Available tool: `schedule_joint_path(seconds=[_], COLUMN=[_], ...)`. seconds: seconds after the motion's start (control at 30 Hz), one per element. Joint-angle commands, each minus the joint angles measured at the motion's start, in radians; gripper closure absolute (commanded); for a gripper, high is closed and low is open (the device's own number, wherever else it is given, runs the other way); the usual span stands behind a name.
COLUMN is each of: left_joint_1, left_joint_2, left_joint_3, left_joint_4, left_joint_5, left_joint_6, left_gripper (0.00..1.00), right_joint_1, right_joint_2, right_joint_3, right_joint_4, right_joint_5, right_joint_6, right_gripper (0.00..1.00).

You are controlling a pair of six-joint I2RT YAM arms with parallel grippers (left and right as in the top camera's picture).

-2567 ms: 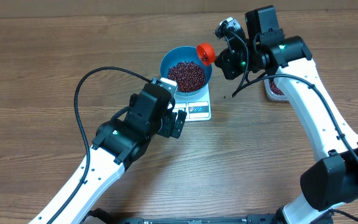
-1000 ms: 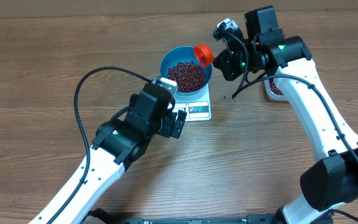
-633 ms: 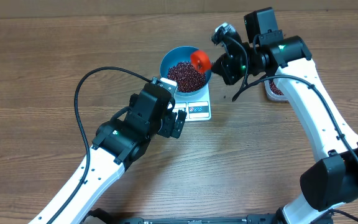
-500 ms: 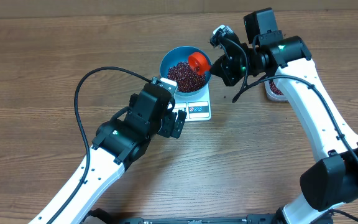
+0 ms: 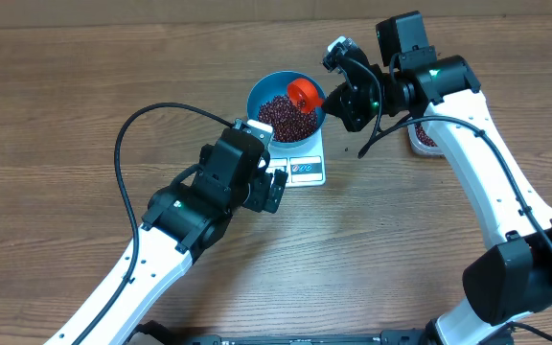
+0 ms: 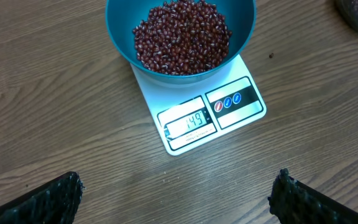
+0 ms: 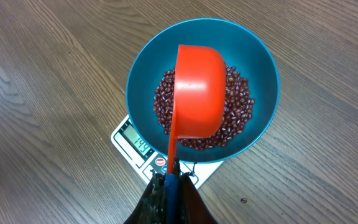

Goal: Scoop item into bowl and weigh 150g on scale
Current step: 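Hold the red scoop tilted over the blue bowl, trickling beans slowly, then carry the red scoop right from the bowl to the bean tub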

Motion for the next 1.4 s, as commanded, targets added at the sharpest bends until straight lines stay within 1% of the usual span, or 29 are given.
schedule_joint_path(seconds=[0.0, 0.13, 0.27, 0.37, 0.57, 0.73, 1.0, 1.07, 1.2, 1.37], left_joint_1=[0.005, 0.005, 0.005, 0.005, 0.005, 0.005, 0.005, 0.005, 0.005, 0.005], left_joint_2=[0.000, 0.000, 0.000, 0.000, 0.000, 0.000, 0.000, 0.000, 0.000, 0.000], left_joint_3=[-0.006, -0.006, -0.006, -0.006, -0.006, -0.006, -0.006, -0.006, -0.006, -0.006], left_joint_4=[0.000, 0.000, 0.000, 0.000, 0.000, 0.000, 0.000, 0.000, 0.000, 0.000], left_joint_5=[0.010, 0.010, 0.010, 0.010, 0.010, 0.010, 0.010, 0.010, 0.010, 0.010], left_joint_6=[0.016, 0.016, 0.015, 0.015, 0.016, 0.016, 0.016, 0.015, 0.016, 0.016], left_gripper=[0.00, 0.00, 0.00, 0.00, 0.00, 0.00, 0.00, 0.00, 0.00, 0.01], right_joint_1=[0.001, 0.001, 0.001, -0.001, -0.001, -0.001, -0.001, -0.002, -0.018, -0.064], right_joint_2=[-0.006, -0.006, -0.006, -0.006, -0.006, -0.006, -0.006, -0.007, -0.010, -0.040], right_joint_3=[0.027, 0.027, 0.027, 0.027, 0.027, 0.027, 0.027, 0.027, 0.029, 0.029], right_joint_4=[0.010, 0.029, 0.019, 0.033, 0.033, 0.029, 0.029, 0.030, 0.030, 0.029], right_joint_5=[0.004, 0.062, 0.068, 0.071, 0.070, 0.051, 0.031, 0.008, -0.069, -0.081], right_joint_6=[-0.010, 0.009, -0.031, 0.023, 0.036, 0.132, 0.348, 0.372, 0.375, 0.375], right_gripper=[0.96, 0.96, 0.96, 0.96, 0.96, 0.96, 0.96, 0.96, 0.96, 0.96])
